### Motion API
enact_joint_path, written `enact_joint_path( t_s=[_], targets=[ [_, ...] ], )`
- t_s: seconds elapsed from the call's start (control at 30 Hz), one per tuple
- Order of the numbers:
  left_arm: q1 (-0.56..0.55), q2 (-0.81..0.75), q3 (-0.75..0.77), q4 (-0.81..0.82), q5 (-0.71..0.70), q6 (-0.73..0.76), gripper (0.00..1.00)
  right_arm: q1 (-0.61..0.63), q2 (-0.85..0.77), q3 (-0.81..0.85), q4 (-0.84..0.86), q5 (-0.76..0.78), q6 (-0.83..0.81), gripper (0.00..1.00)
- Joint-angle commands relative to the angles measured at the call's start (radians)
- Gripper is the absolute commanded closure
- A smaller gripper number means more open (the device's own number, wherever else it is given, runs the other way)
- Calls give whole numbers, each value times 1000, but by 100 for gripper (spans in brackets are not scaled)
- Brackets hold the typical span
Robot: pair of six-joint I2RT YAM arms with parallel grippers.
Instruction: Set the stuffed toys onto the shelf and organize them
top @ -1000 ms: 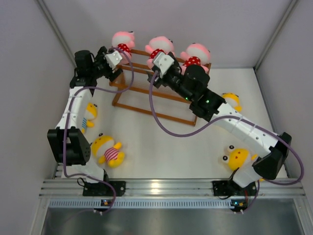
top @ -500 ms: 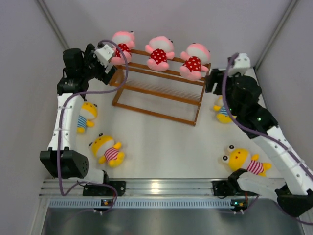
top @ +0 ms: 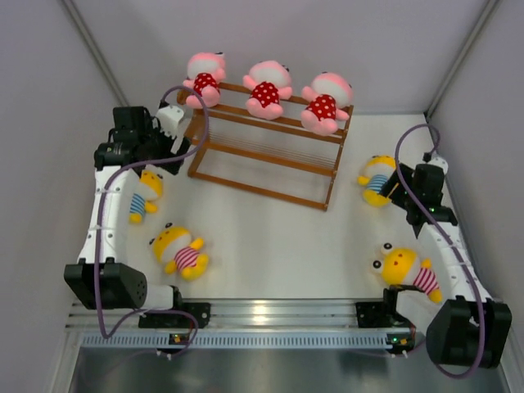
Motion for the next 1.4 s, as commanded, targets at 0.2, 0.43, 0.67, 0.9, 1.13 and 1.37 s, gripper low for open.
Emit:
enact_joint_path(
  t_s=[0.2, 0.43, 0.67, 0.9, 1.13, 1.37],
  targets=[
    [67, -16, -133, -97, -69, -35, 2, -33, 135, -112, 297, -50, 60, 33],
    [98, 8, -173, -97, -29, -38, 2, -33, 232, -147, 385, 46, 72, 34],
    [115, 33, -177, -96, -20, -31, 2, -33, 298, -156, 498, 67, 32, 83],
    [127, 47, -177, -93, -6, -22, 2, 14, 73, -178, 295, 92, 49, 100],
    [133, 57, -186, -52, -12, -34, 2, 284, -216, -57, -203, 204, 113, 100],
    [133, 56, -186, -47, 6, -38, 2, 432, -293, 122, -549, 250, 144, 100]
  ],
)
